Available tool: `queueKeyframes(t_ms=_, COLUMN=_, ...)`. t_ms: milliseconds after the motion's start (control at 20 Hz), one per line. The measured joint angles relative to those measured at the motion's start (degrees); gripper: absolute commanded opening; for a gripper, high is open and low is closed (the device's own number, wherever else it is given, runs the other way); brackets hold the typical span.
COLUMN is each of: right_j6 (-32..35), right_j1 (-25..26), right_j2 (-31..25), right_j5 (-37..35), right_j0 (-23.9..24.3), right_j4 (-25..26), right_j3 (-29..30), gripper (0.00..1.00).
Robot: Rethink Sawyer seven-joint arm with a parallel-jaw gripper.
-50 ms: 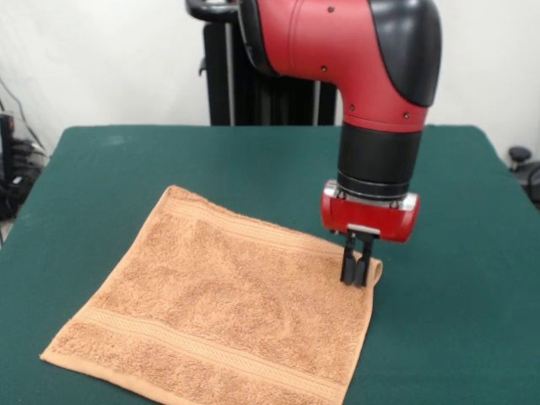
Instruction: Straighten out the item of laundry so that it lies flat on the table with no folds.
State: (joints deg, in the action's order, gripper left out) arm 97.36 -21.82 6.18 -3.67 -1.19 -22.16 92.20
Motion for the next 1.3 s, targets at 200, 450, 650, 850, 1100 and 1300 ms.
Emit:
queueKeyframes(t_ms=200, right_j6=0.0, right_j1=0.06, right_j2=-0.05, right_j5=0.0, right_j0=0.09, right_j4=0.01, right_j3=0.17, gripper=0.0)
queueKeyframes(t_ms=450, right_j6=0.0, right_j1=0.16, right_j2=-0.09, right_j5=0.01, right_j0=0.41, right_j4=0.0, right_j3=0.34, gripper=0.0)
queueKeyframes(t_ms=650, right_j6=0.0, right_j1=0.49, right_j2=-0.48, right_j5=0.04, right_j0=1.28, right_j4=0.0, right_j3=0.54, gripper=0.0)
queueKeyframes(t_ms=850, right_j6=0.0, right_j1=0.98, right_j2=-1.43, right_j5=0.52, right_j0=3.21, right_j4=0.27, right_j3=0.95, gripper=0.0)
queueKeyframes(t_ms=1100, right_j6=0.0, right_j1=2.04, right_j2=-2.73, right_j5=2.24, right_j0=5.37, right_j4=1.73, right_j3=1.55, gripper=0.0)
queueKeyframes(t_ms=1300, right_j6=0.0, right_j1=1.86, right_j2=-3.35, right_j5=4.0, right_j0=5.63, right_j4=2.22, right_j3=2.14, gripper=0.0)
